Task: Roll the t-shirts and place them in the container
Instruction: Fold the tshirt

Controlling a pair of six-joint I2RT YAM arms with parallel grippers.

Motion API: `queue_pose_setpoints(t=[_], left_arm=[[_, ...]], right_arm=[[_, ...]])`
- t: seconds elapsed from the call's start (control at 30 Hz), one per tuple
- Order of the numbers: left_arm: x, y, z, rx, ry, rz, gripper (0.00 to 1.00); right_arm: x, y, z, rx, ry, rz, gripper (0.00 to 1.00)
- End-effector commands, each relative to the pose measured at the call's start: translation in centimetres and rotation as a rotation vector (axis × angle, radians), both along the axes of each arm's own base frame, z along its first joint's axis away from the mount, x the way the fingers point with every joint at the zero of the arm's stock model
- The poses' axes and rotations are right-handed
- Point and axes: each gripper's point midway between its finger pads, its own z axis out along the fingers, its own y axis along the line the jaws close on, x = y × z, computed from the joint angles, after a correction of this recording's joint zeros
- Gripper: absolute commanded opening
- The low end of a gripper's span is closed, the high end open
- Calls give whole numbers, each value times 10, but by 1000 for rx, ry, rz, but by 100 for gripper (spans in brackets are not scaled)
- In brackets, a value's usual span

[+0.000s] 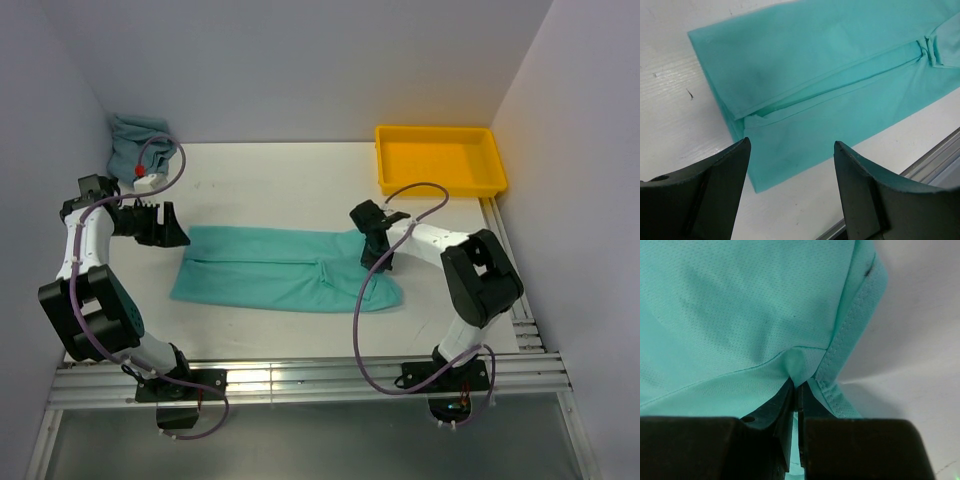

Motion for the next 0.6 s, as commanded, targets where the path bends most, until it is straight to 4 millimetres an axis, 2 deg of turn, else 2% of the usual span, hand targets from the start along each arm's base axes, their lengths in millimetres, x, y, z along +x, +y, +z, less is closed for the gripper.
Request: queue_pose_setpoints(t=[0.0, 0.17, 0.33, 0.57], left_arm=[[4, 0, 22, 10, -75, -23, 74], [6, 3, 19, 12, -62, -9, 73], [8, 5, 17, 14, -47, 3, 74], [9, 9, 3, 23, -10, 22, 74]], right_arm=[[4, -36, 12, -78, 11, -26, 8], [16, -67, 24, -105, 5, -47, 8], [32, -112, 33, -171, 12, -96, 8], [49, -158, 31, -248, 44, -147, 10]])
